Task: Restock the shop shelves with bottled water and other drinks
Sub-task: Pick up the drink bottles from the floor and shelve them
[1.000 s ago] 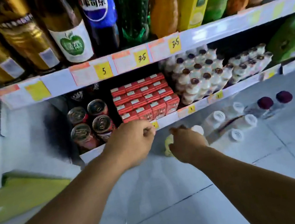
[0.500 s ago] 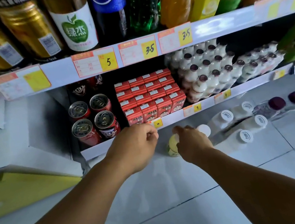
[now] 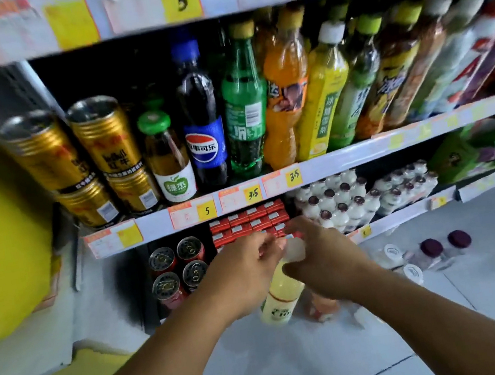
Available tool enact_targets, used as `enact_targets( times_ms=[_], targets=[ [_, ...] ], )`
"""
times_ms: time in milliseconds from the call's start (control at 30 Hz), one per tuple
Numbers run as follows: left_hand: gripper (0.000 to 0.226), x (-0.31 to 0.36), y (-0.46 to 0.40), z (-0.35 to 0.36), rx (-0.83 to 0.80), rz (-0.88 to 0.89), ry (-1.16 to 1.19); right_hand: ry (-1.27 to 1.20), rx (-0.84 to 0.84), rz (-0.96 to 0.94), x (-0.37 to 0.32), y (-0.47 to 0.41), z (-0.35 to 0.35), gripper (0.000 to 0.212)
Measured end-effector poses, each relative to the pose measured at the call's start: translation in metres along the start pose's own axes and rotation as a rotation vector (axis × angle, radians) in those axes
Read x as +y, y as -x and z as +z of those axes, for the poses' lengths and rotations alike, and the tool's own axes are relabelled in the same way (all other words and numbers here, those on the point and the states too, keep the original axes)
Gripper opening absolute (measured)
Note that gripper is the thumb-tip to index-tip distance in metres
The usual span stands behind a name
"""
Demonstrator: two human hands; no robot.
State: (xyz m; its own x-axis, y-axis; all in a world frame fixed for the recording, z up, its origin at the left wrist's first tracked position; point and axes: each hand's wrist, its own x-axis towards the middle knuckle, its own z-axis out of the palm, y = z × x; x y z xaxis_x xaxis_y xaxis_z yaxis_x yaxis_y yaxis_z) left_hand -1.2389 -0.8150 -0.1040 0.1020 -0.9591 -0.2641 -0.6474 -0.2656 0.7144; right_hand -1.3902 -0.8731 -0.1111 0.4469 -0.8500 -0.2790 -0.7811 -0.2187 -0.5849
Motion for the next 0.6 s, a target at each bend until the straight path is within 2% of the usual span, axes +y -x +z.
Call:
enact_targets(
  times_ms=[167, 367, 600],
  targets=[
    [0.065, 0.069, 0.015, -0.054, 0.104, 0.081, 0.194, -0.089, 0.163, -0.141, -0.061, 0.017, -0.085, 0.053],
    [0.053, 0.131, 0.038, -0.116, 0.296, 0.137, 0.59, -0.304, 0.382, -0.271, -0.122, 0.04, -0.165, 0.055],
    [0.064, 0.169, 0.059, -0.16, 0.315, 0.229, 0.818, -0.562, 0.581, -0.356, -0.179, 0.062, -0.218, 0.05]
  ],
)
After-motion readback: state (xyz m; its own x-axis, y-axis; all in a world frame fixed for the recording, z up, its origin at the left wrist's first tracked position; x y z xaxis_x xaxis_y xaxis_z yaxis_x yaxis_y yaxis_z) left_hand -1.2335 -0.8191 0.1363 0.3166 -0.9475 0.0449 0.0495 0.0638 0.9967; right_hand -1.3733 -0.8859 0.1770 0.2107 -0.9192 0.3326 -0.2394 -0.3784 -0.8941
